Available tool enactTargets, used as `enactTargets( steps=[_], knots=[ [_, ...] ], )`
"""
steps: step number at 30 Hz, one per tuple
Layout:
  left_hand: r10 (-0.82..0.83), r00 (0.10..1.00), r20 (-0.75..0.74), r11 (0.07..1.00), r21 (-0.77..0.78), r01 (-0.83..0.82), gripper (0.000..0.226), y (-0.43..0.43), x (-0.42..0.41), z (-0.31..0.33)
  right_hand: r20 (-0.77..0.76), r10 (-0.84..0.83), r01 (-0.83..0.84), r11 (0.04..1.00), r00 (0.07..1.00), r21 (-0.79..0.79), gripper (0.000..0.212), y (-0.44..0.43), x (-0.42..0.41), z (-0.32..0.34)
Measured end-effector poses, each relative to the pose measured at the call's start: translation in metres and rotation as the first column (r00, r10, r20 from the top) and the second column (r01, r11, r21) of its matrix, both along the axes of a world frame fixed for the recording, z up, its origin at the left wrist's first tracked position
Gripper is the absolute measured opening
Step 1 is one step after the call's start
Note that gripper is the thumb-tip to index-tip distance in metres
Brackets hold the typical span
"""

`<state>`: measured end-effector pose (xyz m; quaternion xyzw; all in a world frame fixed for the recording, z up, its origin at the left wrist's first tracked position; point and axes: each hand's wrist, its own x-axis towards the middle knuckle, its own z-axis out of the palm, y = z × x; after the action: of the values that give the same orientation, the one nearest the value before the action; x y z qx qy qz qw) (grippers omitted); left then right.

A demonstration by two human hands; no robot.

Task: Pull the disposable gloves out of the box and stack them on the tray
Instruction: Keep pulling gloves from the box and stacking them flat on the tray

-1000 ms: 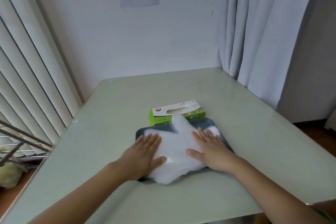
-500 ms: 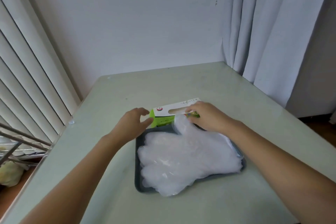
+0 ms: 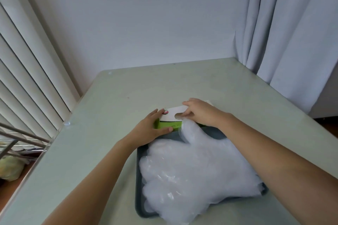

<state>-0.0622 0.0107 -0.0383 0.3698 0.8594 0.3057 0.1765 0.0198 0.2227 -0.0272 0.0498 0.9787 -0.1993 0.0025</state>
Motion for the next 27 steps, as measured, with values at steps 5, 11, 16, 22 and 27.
enactTargets(
  steps=[5,11,16,22,27],
  knots=[
    [0.005,0.999,0.049,0.999,0.054,-0.008,0.079,-0.001,-0.004,-0.006,-0.179,0.043,-0.039,0.999,0.983,0.025,0.029,-0.002,-0.004,0.000],
    [0.002,0.998,0.066,0.998,0.069,-0.006,0.078,-0.002,-0.005,-0.010,-0.287,-0.152,0.053,0.944,0.946,-0.327,0.005,0.008,0.003,-0.007],
    [0.001,0.997,0.076,0.997,0.077,-0.007,0.078,-0.002,-0.006,-0.011,-0.291,-0.301,0.098,0.828,0.908,-0.553,0.005,0.014,0.002,-0.006],
    [-0.003,0.997,0.082,0.999,0.052,-0.001,0.064,-0.002,-0.005,-0.009,-0.121,-0.570,0.032,0.251,0.813,-0.967,0.004,0.023,0.007,-0.003],
    [-0.002,0.998,0.057,1.000,-0.006,0.002,0.062,0.002,-0.004,-0.002,-0.070,-0.504,-0.293,-0.381,0.861,-0.877,0.040,0.032,0.018,0.023]
  ],
)
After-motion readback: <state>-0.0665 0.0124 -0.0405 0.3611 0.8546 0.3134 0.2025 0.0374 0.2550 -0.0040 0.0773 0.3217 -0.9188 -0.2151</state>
